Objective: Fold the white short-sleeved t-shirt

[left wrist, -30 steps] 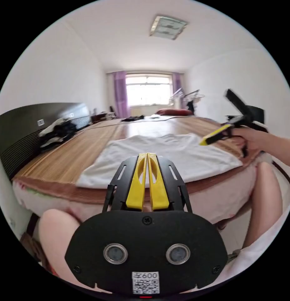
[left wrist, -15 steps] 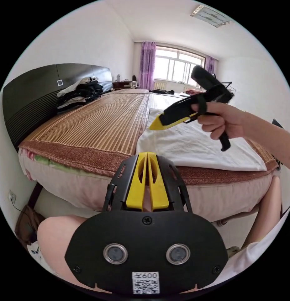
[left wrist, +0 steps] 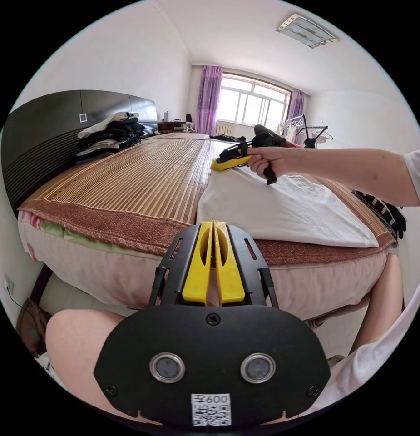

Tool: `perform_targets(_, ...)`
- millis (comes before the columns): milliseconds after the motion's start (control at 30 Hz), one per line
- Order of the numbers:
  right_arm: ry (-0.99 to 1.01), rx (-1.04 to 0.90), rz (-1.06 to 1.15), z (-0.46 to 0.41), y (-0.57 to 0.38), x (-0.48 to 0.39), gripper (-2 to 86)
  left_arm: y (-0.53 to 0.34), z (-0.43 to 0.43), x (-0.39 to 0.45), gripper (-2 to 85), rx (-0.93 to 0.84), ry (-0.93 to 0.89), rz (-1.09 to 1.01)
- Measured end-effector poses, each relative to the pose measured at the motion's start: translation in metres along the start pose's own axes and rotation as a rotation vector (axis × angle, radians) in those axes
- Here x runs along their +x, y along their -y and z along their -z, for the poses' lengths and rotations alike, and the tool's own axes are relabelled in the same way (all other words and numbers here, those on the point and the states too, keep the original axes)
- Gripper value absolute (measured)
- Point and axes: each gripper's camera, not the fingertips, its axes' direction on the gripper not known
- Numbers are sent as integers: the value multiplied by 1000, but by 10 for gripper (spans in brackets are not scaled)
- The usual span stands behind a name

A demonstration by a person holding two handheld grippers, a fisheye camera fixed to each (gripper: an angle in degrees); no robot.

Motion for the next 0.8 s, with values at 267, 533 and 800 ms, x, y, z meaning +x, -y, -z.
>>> perform_targets(267, -185, 133, 55, 6, 2, -8, -8, -3, 1, -24, 1, 7, -12, 21)
perform_targets(533, -397, 71, 184, -39, -14, -23, -8, -3, 1, -37, 1, -1, 1, 3)
perform_targets(800, -767, 354, 410, -42, -115, -88, -8, -3, 0, -51, 1, -2, -31, 7)
